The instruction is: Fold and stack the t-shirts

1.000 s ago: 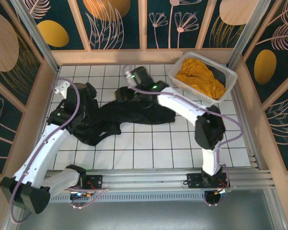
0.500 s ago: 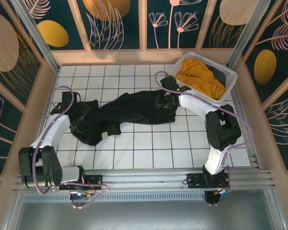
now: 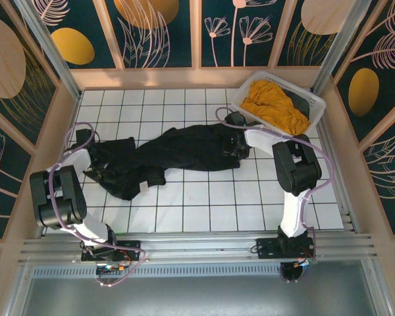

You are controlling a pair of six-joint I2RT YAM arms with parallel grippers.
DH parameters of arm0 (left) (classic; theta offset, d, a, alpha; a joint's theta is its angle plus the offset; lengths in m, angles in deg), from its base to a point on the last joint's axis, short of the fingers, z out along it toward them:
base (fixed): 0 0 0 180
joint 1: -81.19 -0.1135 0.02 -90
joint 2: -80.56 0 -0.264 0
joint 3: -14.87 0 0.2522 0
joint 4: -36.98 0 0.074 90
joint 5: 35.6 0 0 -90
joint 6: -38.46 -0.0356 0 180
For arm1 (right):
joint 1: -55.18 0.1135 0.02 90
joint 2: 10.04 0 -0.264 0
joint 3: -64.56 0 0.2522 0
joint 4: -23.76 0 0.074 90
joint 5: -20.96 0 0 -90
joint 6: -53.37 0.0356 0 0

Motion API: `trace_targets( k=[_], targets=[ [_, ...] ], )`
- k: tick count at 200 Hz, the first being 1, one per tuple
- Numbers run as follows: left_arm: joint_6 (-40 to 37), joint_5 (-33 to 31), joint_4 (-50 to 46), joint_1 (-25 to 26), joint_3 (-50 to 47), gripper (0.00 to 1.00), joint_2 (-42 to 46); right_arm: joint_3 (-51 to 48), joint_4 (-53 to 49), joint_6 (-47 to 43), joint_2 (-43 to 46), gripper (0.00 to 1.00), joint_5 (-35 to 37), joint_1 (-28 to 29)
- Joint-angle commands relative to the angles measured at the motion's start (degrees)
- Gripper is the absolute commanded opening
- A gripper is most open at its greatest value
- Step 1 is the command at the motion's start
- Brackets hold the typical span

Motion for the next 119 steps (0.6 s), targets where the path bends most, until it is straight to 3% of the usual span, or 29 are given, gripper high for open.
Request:
trace_targets(
  k=[1,27,61,91,119],
  targets=[
    [-0.3,3.1,3.6,-0.2,0.3,0.6,-1.9,-0.5,-2.5,-0.3,-2.0,0.34,-2.1,0.1],
    [-1.6,0.4,2.7,-0.1,0.2,0.46,-1.5,-5.5,-3.6,-0.3,0.8,0.0,-1.2,0.1],
    [-5.3,-3.0,0.4,-0.1,0.9,0.43,-0.9,-15.9,-6.4,-0.1,10.9,0.0,-2.4,0.8],
    [-6.7,-4.3,-0.5,-0.1,0.8,0.26,1.0,-20.5,-11.5,1.3,22.0,0.0,-1.9,1.8],
    [-6.7,-2.0,-1.2,-0.1,0.7,0.3,3.9,-19.5,-11.1,1.9,26.9,0.0,-0.5,0.4]
  ],
)
